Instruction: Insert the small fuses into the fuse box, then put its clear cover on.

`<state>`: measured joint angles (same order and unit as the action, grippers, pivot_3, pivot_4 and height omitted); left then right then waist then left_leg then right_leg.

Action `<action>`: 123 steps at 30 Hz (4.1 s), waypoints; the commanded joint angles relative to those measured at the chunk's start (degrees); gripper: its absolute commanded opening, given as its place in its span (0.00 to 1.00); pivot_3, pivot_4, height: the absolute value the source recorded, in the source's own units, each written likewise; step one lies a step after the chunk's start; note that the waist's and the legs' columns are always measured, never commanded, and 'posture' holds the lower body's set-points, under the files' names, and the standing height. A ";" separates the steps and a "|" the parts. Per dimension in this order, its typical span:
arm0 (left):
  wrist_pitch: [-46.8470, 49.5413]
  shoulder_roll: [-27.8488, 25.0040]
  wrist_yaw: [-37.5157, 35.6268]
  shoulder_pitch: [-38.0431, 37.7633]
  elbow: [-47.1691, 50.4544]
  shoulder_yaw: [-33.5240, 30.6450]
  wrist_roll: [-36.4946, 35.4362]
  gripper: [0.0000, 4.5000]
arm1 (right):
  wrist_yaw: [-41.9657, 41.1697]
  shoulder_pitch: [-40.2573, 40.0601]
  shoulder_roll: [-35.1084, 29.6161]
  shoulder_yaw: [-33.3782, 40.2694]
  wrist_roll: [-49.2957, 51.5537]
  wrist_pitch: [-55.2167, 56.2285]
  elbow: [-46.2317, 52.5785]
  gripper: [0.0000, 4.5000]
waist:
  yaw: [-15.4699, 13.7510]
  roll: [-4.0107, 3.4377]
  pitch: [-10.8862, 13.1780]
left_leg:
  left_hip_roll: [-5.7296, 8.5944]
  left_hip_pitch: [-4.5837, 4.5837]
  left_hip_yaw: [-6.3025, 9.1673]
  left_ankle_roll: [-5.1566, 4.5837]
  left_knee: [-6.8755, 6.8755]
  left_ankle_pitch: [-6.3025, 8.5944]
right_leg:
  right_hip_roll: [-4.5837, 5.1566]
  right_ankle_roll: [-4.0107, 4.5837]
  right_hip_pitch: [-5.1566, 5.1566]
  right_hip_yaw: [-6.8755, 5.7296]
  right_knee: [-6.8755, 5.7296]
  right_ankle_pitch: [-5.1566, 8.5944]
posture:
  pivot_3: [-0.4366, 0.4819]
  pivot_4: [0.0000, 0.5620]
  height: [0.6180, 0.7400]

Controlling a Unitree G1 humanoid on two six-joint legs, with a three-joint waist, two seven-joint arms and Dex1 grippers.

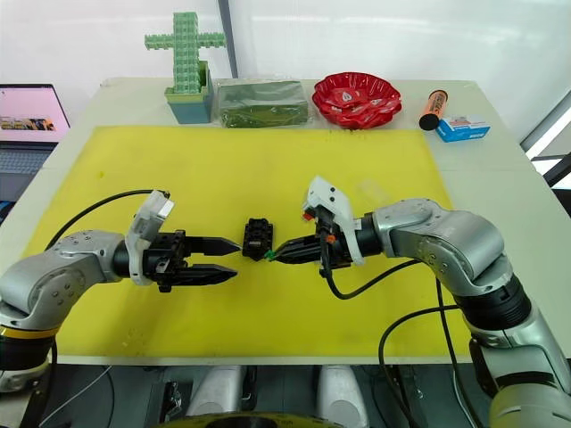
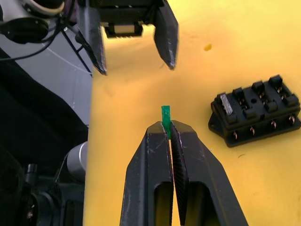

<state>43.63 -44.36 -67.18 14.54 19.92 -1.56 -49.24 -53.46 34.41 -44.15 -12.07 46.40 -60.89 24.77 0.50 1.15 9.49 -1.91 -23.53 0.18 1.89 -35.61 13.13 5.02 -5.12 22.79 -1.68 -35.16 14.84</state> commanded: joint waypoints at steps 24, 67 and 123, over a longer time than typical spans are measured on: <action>-4.09 -2.10 2.88 -12.23 4.88 -13.47 -1.14 0.63 | -0.48 21.05 6.94 -7.71 -15.14 4.28 -8.60 0.00 | -0.03 -0.05 0.03 | 0.02 0.01 -0.03 0.01 0.07 0.00 | 0.05 0.01 0.08 -0.01 -0.05 0.00 | 0.48 0.27 1.00; -11.45 4.10 8.78 -10.90 3.35 -8.12 5.72 0.63 | -8.90 32.90 14.26 -29.12 -34.74 0.47 -18.12 0.00 | 0.24 -0.06 0.02 | 0.00 0.01 -0.05 0.01 0.07 -0.01 | -0.02 -0.20 0.22 0.01 -0.38 -0.13 | 0.48 0.27 1.00; -39.27 11.36 2.94 -0.25 -16.11 4.10 27.64 0.63 | -9.96 30.81 15.83 -31.12 -38.99 2.15 -20.73 0.00 | 0.18 -0.04 -0.01 | 0.01 0.03 -0.02 0.01 -0.09 -0.01 | -0.03 -0.26 0.27 -0.01 -0.79 -0.14 | 0.48 0.27 1.00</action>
<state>5.98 -33.28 -64.19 13.68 3.50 2.59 -22.20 -63.26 65.31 -28.68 -43.36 7.94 -59.09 4.10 0.68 1.11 9.49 -1.89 -23.50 0.15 1.89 -35.70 13.12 4.98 -5.38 23.06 -1.69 -35.94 14.70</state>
